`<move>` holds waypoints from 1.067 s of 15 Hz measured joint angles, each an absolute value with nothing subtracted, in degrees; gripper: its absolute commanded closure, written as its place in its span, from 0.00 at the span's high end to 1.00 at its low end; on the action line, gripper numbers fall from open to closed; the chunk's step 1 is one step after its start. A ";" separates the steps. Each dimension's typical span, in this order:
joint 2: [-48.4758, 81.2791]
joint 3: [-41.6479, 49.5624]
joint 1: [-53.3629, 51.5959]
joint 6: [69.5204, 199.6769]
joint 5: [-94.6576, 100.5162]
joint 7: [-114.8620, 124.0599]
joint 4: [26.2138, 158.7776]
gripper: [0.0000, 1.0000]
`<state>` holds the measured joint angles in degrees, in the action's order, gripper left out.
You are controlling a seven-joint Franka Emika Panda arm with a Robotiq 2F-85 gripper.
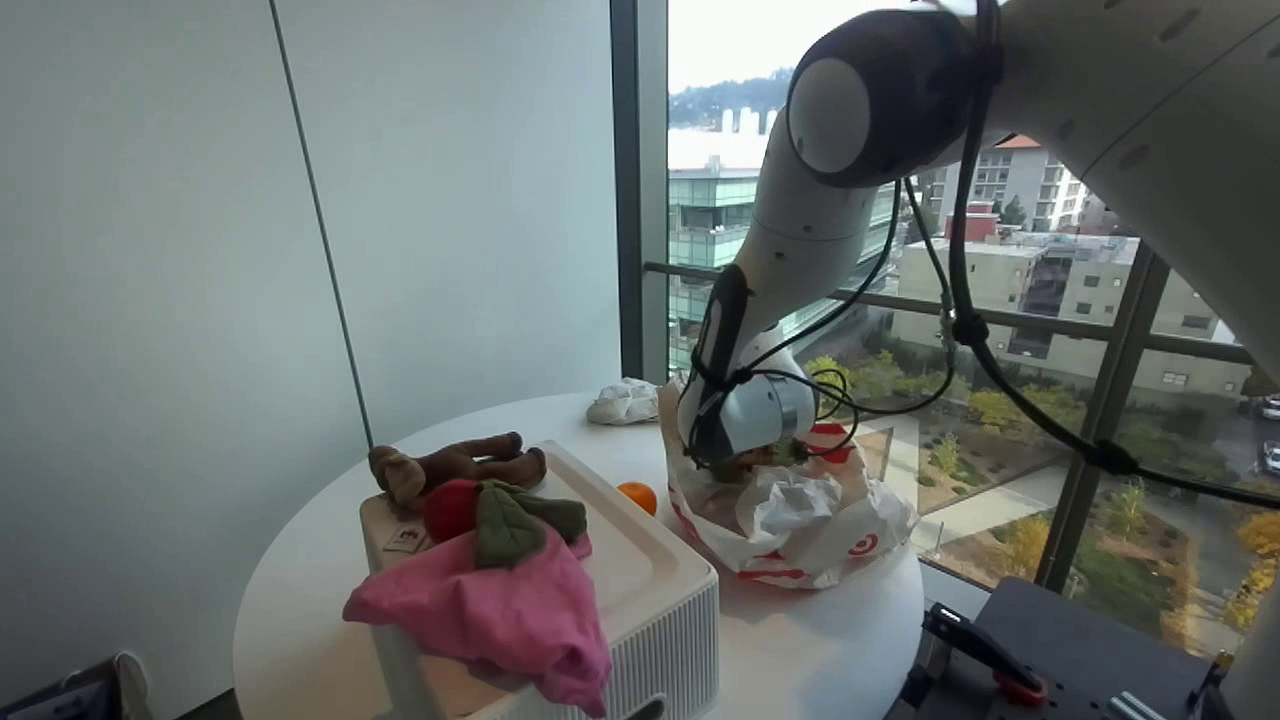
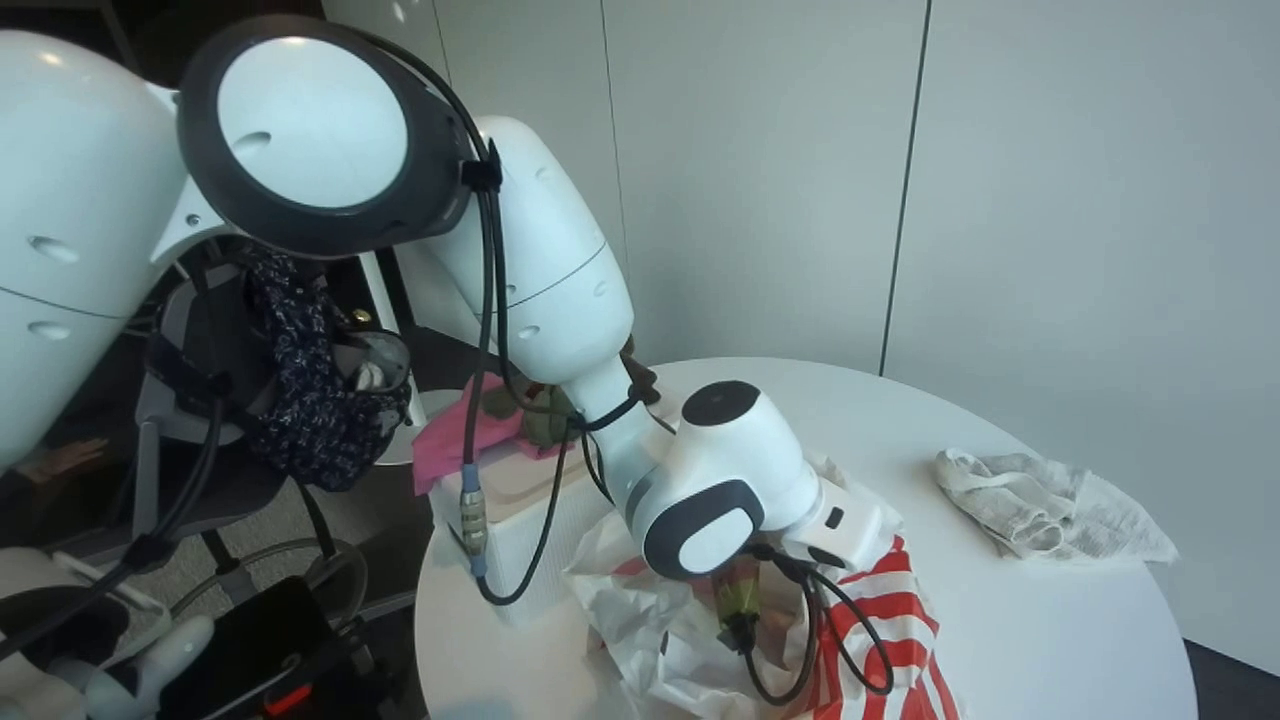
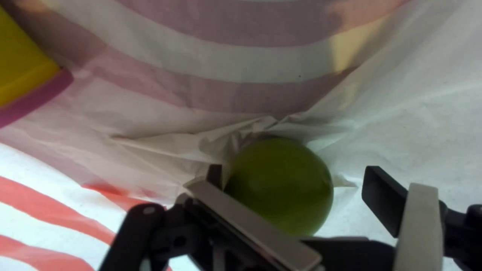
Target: Remove everything from the plastic bag and put it on the white box
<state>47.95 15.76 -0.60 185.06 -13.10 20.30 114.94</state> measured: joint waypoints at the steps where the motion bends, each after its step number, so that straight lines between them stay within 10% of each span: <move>1: 48.04 16.38 -1.23 185.25 -13.26 20.30 115.00 0.60; 3: 48.31 17.50 -2.33 185.73 -13.62 20.30 115.15 0.46; 16: 39.72 36.16 -22.44 164.05 -9.58 20.26 125.04 0.45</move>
<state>39.72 36.16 -22.44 164.05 -9.58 20.26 125.04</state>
